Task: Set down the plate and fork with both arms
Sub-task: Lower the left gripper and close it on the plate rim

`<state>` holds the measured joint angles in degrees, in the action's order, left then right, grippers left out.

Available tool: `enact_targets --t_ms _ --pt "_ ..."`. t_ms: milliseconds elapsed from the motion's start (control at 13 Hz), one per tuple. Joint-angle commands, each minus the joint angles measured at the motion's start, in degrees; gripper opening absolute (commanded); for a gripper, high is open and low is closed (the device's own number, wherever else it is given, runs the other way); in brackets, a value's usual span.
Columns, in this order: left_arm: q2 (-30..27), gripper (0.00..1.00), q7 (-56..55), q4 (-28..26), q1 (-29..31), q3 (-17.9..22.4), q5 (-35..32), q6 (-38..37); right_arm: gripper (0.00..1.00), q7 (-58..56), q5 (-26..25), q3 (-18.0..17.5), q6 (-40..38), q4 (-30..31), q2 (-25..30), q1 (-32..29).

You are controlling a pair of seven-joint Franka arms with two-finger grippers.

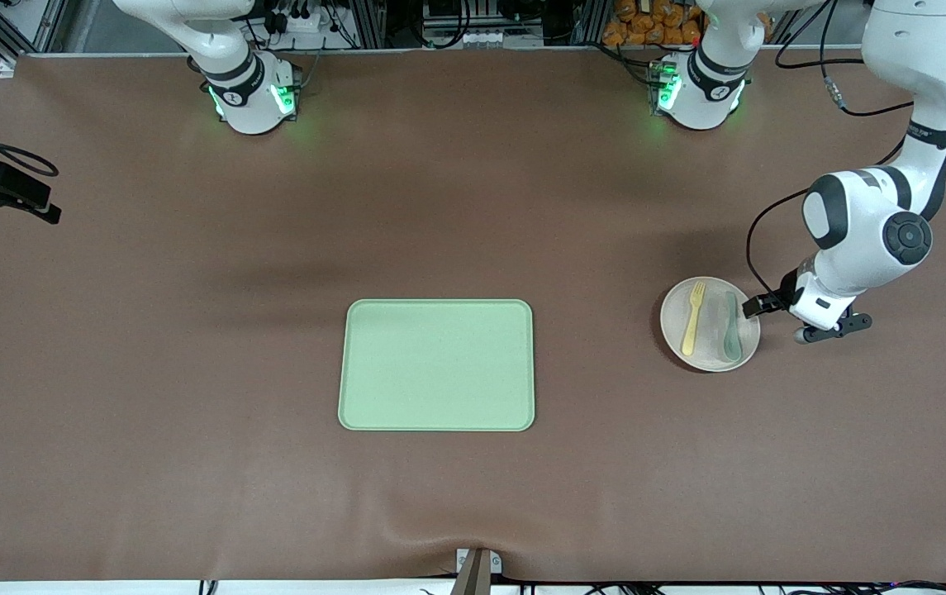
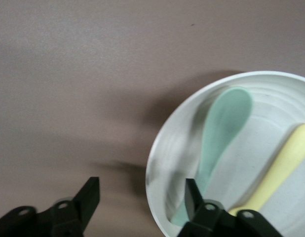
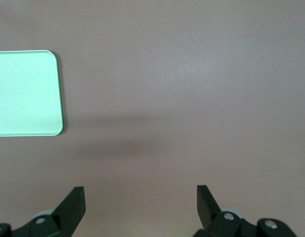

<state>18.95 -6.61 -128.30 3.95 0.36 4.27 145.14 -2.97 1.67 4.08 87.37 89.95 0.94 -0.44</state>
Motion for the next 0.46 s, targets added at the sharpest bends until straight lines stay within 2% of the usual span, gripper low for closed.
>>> enact_targets --t_ms 0,386 --pt "1.9 0.71 0.6 0.2 0.9 -0.6 1.4 2.5 1.0 0.6 0.8 -0.1 1.0 2.1 1.7 -0.3" --pt "3.2 0.62 0.6 0.5 0.9 -0.7 4.4 2.8 1.0 0.6 0.8 -0.1 1.0 2.1 1.6 -0.3"
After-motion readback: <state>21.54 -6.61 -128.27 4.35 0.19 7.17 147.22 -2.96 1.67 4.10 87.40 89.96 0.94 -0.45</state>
